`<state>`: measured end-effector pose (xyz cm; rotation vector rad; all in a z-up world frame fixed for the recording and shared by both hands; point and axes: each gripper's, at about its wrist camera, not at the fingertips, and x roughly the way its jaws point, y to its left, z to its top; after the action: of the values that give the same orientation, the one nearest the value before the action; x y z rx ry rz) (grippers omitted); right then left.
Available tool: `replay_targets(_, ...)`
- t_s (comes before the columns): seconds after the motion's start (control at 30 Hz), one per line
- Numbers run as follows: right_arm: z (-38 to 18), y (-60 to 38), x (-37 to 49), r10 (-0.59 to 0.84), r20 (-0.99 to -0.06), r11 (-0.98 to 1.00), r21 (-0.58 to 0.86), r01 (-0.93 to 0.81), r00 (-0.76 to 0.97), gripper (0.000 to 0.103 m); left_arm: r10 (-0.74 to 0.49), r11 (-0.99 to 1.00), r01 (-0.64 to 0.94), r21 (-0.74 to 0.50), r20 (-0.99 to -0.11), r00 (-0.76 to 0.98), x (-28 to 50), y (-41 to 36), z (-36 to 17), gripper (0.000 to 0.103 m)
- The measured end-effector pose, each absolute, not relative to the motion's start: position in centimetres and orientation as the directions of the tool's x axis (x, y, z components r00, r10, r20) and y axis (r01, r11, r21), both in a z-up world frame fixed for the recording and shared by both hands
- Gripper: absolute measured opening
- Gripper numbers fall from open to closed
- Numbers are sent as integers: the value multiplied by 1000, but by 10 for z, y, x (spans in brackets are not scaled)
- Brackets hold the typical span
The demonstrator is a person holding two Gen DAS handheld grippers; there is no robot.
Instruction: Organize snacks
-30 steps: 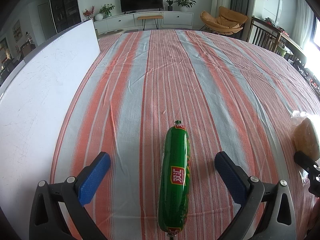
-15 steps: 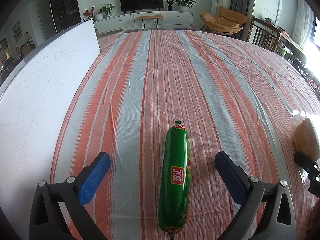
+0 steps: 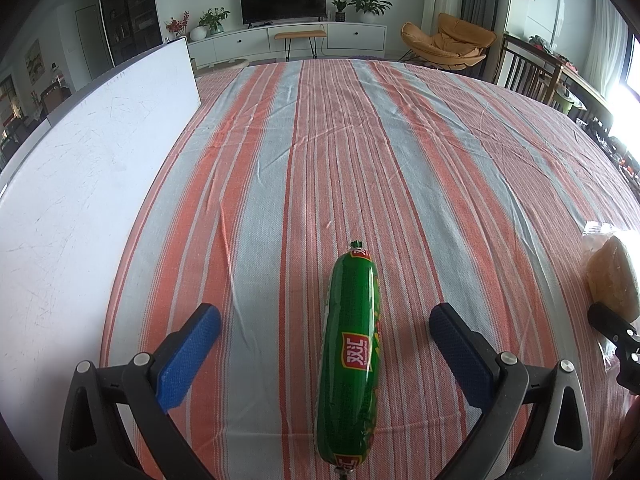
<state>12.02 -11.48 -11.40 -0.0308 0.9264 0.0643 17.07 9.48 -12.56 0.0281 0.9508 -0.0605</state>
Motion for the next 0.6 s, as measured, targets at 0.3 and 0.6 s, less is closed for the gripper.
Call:
replay_targets(0.3, -114, -119, 121, 28, -799, 999, -1, -48, 601, 91, -39, 998, 64, -3, -814, 580, 171, 95, -126, 103)
replay_targets(0.6, -114, -119, 122, 4, -799, 1000, -5, -12, 601, 91, -40, 998, 62, -5, -814, 580, 171, 96, -125, 103)
